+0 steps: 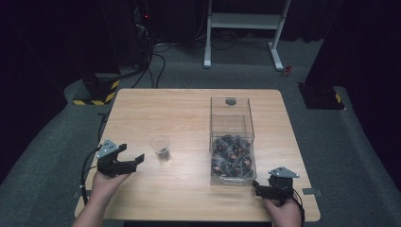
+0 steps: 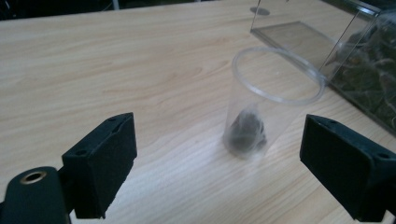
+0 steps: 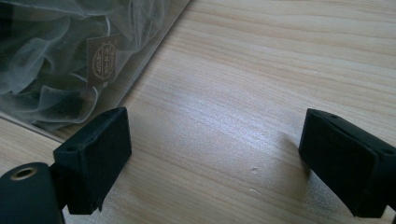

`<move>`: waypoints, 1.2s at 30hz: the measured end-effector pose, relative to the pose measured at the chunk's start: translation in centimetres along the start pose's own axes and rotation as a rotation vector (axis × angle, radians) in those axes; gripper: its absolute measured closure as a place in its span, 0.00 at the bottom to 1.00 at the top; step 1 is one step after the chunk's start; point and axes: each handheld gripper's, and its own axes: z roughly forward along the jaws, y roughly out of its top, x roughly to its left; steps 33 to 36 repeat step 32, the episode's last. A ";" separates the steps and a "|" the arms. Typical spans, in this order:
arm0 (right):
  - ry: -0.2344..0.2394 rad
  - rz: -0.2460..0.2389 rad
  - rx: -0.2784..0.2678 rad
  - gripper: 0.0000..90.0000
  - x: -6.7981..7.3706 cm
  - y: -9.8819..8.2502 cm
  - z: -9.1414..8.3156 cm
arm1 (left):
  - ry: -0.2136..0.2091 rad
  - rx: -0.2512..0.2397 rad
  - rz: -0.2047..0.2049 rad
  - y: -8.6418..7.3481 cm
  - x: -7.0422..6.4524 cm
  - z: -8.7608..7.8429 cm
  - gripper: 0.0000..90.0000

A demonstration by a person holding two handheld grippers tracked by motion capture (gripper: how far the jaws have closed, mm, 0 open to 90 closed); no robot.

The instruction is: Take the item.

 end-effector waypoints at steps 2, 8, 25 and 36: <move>0.000 0.000 0.000 0.10 0.0 0.0 0.0 | 0.005 0.013 0.002 -0.5 0.3 -0.1 0.13; 0.000 0.002 0.001 0.10 0.0 0.0 0.0 | 0.009 0.056 -0.004 -1.8 0.7 -0.1 0.13; 0.000 0.001 0.000 0.10 0.0 0.0 0.0 | 0.100 0.247 0.053 -6.9 0.4 0.7 0.15; 0.002 0.002 0.002 0.10 0.0 0.0 0.0 | 0.108 0.225 0.063 -7.3 0.1 0.5 0.14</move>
